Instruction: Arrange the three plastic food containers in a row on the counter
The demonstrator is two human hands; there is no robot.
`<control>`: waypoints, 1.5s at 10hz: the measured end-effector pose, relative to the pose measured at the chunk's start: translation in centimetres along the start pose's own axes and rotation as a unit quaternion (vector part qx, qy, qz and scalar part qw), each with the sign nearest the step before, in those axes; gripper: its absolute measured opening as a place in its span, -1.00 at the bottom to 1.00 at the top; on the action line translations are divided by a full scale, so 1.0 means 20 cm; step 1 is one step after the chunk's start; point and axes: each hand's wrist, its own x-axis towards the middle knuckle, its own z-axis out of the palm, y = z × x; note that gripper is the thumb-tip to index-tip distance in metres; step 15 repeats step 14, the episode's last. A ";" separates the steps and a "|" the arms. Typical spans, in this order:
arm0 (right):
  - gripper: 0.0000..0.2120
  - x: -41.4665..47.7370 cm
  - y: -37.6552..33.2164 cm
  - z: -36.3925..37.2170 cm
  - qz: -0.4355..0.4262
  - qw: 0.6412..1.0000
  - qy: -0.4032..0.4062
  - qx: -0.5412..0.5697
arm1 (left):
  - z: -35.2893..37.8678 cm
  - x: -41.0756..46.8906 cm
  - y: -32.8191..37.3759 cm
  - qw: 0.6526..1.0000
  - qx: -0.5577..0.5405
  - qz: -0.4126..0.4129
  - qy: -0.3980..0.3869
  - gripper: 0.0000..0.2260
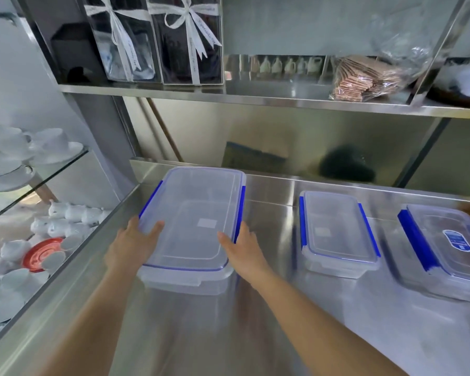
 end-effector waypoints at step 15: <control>-0.32 -0.10 0.00 -0.38 -0.007 0.985 0.047 -0.164 | 0.02 -0.25 0.29 0.993 0.078 0.081 0.042 -0.37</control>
